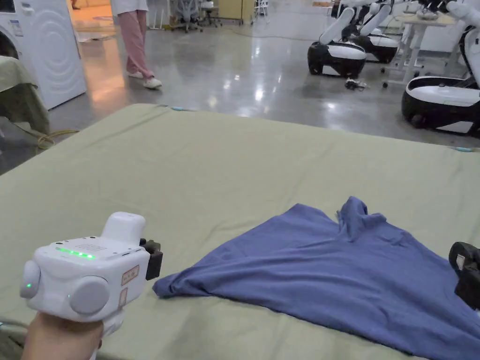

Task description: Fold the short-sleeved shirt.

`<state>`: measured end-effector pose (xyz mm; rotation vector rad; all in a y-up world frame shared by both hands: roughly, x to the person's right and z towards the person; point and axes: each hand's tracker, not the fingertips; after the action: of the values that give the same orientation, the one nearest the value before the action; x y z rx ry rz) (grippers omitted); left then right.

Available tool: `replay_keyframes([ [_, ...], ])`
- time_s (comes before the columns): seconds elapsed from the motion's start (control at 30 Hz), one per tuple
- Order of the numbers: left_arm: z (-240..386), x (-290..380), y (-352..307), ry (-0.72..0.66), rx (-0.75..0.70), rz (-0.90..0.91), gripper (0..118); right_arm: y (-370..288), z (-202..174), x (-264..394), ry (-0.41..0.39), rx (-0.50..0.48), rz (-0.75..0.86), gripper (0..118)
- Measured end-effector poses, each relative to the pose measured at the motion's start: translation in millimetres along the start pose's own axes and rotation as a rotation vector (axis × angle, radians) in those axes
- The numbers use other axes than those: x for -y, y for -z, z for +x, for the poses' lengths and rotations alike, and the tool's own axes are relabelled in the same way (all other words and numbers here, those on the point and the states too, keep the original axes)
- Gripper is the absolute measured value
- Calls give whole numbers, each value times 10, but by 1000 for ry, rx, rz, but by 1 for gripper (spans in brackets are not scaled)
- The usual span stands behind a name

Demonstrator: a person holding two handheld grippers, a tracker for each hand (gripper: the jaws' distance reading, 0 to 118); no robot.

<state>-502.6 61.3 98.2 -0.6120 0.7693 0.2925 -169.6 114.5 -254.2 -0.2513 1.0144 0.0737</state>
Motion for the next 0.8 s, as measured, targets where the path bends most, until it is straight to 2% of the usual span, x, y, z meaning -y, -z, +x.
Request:
replay_keyframes([
  [0.07, -53, 74, 253, -10, 5, -69, 107, 102, 43, 23, 5, -8, -16, 4],
  [0.1, -45, 141, 389, -8, 6, -98, 117, 147, 36, 24, 7, -11, -26, 4],
  [0.13, -73, 185, 516, -14, 26, -115, 113, 187, 31, 28, 9, -14, -35, 4],
  [0.2, -58, 409, 810, -57, 29, -139, 113, 280, 51, 57, 3, -12, -50, 4],
  [0.27, -181, 283, 976, -51, 27, -147, 111, 350, 58, 63, -12, -6, -71, 4],
  [0.3, -193, 302, 1080, -54, 45, -169, 103, 381, 62, 63, -17, -5, -79, 4],
  [0.37, -108, 217, 1062, -46, 59, -213, 100, 462, 89, 57, -23, 1, -101, 4],
  [0.43, -76, 231, 1172, -19, 56, -262, 69, 585, 146, 43, -30, 7, -121, 4],
  [0.53, -131, 203, 1153, -68, 132, -207, 12, 873, 259, 0, -39, 10, -157, 4],
  [0.57, -131, 179, 1121, -85, 141, -191, 6, 1001, 295, -13, -56, 10, -176, 4],
  [0.63, -90, 119, 1031, -55, 135, -185, 5, 1430, 412, -39, -107, 5, -241, 4],
  [0.77, 87, 48, 840, -4, 135, -162, 5, 2517, 610, -85, -137, -15, -412, 4],
  [0.8, 107, 42, 820, -10, 135, -159, 5, 2839, 670, -79, -136, -40, -482, 8],
])
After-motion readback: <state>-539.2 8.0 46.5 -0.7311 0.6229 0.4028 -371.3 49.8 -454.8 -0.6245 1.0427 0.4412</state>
